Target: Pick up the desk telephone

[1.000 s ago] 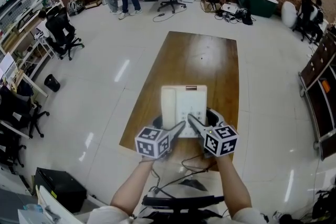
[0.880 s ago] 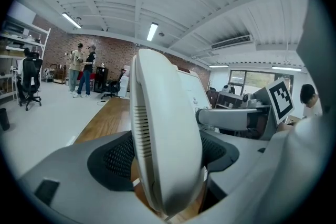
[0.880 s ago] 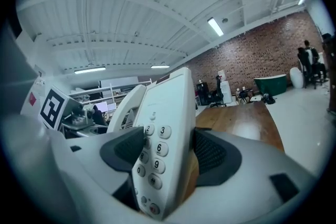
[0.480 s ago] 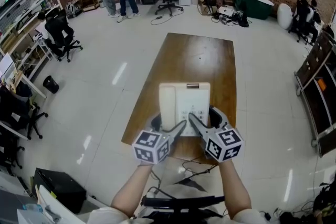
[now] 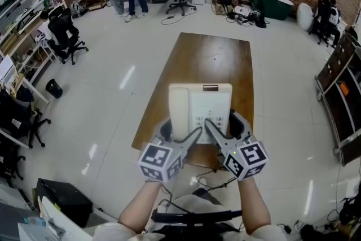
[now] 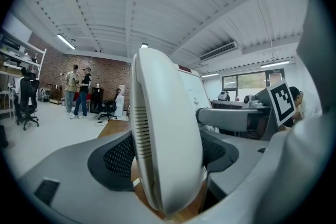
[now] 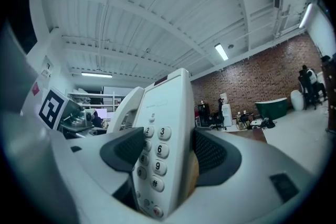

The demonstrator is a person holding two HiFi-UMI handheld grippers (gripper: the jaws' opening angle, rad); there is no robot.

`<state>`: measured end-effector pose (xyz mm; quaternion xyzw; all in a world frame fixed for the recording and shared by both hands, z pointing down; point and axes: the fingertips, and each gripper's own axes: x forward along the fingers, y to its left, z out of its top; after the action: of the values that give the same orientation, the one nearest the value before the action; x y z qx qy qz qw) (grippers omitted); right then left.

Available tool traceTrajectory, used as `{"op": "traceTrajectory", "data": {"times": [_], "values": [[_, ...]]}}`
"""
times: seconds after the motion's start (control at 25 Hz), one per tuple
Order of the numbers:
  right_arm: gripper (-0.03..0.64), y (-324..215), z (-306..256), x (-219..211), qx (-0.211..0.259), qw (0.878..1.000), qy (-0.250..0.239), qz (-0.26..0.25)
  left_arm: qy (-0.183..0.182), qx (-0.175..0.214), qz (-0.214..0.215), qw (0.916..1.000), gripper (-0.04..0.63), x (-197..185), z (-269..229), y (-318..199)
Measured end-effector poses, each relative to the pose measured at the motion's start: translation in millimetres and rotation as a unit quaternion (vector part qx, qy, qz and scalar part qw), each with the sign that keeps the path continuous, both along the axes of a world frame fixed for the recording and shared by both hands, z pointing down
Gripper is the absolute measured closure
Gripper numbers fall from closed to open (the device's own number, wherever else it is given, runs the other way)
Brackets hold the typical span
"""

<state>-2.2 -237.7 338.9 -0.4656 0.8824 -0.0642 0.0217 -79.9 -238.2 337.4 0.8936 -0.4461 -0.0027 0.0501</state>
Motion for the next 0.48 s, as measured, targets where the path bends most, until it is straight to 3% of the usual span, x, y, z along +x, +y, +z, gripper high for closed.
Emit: {"op": "traceTrajectory", "data": {"times": [0.48], "values": [[0.310, 20.1, -13.4, -6.3, 0.015, 1.000, 0.013, 0.010, 0.005, 0.007, 0.007, 0.9999, 0.232, -6.1, -10.8, 18.0]]}}
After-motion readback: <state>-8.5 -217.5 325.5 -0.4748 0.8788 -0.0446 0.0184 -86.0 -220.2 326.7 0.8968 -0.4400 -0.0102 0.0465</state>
